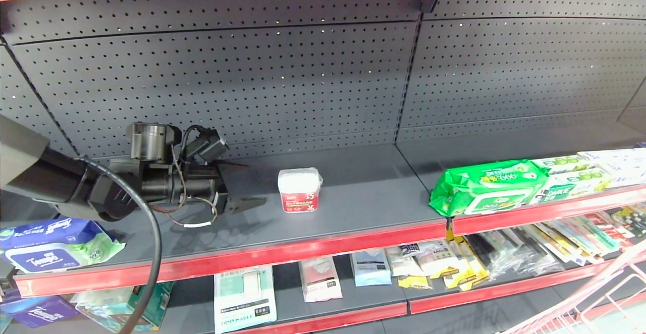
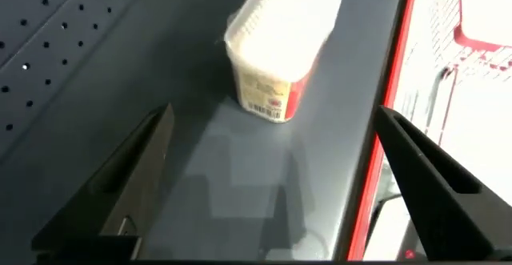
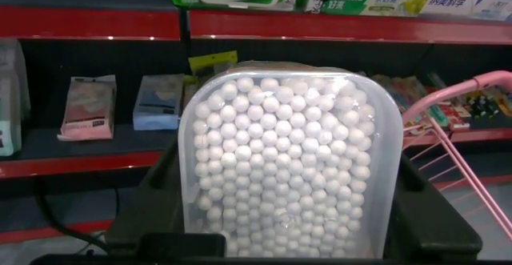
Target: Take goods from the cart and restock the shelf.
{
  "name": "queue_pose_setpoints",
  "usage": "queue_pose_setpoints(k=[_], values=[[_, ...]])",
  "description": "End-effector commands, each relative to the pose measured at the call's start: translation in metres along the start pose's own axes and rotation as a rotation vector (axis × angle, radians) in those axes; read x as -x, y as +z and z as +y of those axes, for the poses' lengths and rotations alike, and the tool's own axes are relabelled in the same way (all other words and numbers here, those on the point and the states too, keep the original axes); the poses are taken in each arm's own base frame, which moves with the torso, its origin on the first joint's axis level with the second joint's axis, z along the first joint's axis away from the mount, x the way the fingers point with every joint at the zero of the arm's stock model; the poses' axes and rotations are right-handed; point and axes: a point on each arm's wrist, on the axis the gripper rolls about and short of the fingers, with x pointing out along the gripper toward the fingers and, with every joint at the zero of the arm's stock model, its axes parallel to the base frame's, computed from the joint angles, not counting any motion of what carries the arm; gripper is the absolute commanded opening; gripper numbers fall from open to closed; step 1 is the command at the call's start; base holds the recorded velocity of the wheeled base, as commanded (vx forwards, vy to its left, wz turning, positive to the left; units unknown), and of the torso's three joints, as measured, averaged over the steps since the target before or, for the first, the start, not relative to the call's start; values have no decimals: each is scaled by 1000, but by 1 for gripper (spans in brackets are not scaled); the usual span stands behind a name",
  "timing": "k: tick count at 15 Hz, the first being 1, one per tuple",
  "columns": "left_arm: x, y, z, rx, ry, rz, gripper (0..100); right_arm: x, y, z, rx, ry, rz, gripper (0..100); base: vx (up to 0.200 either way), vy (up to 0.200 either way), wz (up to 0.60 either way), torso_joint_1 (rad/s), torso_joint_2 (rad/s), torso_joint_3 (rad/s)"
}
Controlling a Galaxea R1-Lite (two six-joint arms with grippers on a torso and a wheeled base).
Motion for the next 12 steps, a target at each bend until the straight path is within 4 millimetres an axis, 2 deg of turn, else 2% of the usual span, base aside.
queue_pose_setpoints(k=[1,2,3,7,12], values=[[-1,-14,-6,-16,-13,18,100,-1,1,0,0,-12,10,0,0,0,0,0,0,0],[-1,-14,-6,-16,-13,18,100,-1,1,0,0,-12,10,0,0,0,0,0,0,0],[-12,-30,-4,-24,-14,17,100,-1,1,0,-3,-31,15,0,0,0,0,0,0,0],[-34,-53,4,-53,-25,-33,100,-2,1,0,-2,-35,28,0,0,0,0,0,0,0],[-54,-44,4,-23,-77,-68,100,-2,1,0,-2,-35,30,0,0,0,0,0,0,0]])
